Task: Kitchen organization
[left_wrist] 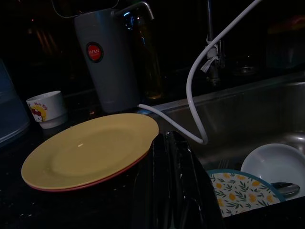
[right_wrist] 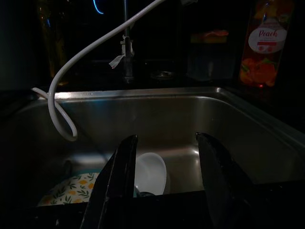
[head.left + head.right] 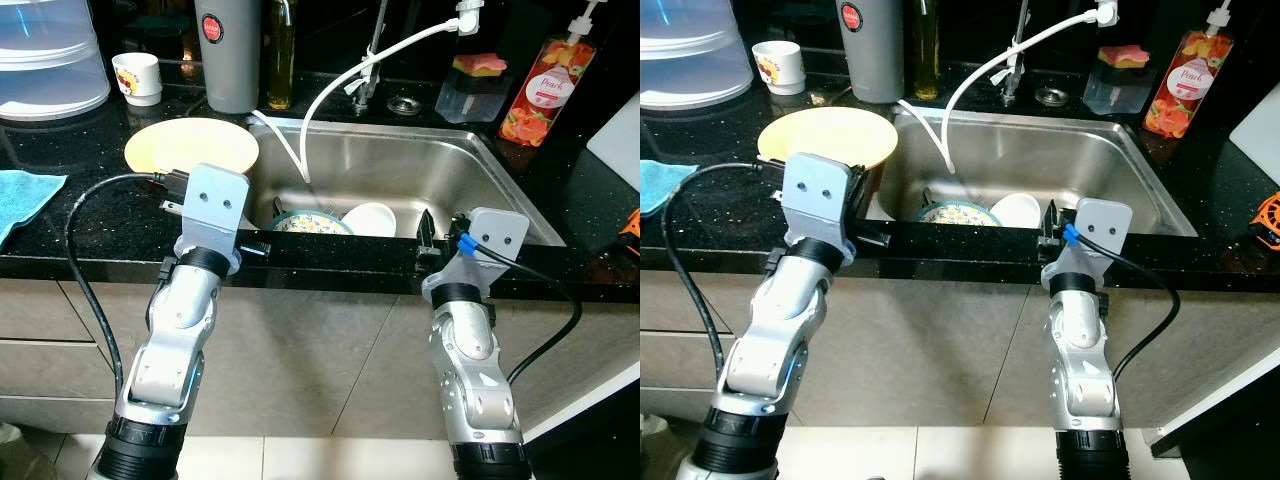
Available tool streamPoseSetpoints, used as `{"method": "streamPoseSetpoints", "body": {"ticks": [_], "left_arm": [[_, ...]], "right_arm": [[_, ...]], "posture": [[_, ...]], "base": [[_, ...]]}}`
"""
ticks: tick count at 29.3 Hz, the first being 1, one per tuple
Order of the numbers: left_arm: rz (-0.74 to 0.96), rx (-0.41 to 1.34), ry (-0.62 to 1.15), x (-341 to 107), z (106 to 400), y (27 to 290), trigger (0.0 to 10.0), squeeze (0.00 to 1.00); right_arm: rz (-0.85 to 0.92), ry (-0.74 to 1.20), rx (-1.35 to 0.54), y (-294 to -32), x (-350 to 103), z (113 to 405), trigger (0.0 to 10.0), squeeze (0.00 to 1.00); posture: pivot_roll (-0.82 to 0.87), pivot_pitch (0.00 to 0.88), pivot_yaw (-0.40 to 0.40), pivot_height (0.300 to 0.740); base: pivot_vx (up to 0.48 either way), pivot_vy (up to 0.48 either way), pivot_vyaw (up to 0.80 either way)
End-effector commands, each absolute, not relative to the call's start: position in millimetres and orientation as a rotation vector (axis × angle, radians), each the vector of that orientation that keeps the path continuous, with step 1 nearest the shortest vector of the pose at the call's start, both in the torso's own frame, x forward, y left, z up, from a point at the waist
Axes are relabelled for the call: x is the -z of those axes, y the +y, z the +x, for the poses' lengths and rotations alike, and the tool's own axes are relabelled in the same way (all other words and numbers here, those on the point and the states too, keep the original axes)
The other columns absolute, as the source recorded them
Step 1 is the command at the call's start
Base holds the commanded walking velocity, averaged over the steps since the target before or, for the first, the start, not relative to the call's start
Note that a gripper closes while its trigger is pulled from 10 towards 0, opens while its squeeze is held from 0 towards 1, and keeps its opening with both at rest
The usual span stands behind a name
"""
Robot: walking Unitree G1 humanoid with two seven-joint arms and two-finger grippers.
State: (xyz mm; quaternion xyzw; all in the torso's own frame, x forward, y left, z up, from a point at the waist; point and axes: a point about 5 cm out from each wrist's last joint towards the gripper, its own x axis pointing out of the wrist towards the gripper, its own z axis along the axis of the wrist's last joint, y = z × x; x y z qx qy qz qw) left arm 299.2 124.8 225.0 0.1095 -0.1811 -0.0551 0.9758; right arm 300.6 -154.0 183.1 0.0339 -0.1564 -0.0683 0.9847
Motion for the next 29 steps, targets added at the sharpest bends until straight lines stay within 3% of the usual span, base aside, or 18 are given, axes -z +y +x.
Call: {"method": "streamPoseSetpoints", "body": {"ticks": [1, 29], "left_arm": [[0.211, 0.116, -0.356, -225, 301, 121, 10.0, 0.00], [0.226, 0.164, -0.397, -235, 318, 108, 10.0, 0.00]], "right_arm": [[0.064, -0.312, 0.143, -156, -182, 300, 10.0, 0.00], [0.081, -0.332, 0.098, -142, -193, 311, 10.0, 0.00]], "posture": [[0.22, 0.000, -0.048, 0.740], [0.20, 0.000, -0.067, 0.740]], "base": [[0.000, 0.000, 0.00], [0.000, 0.000, 0.00]]}}
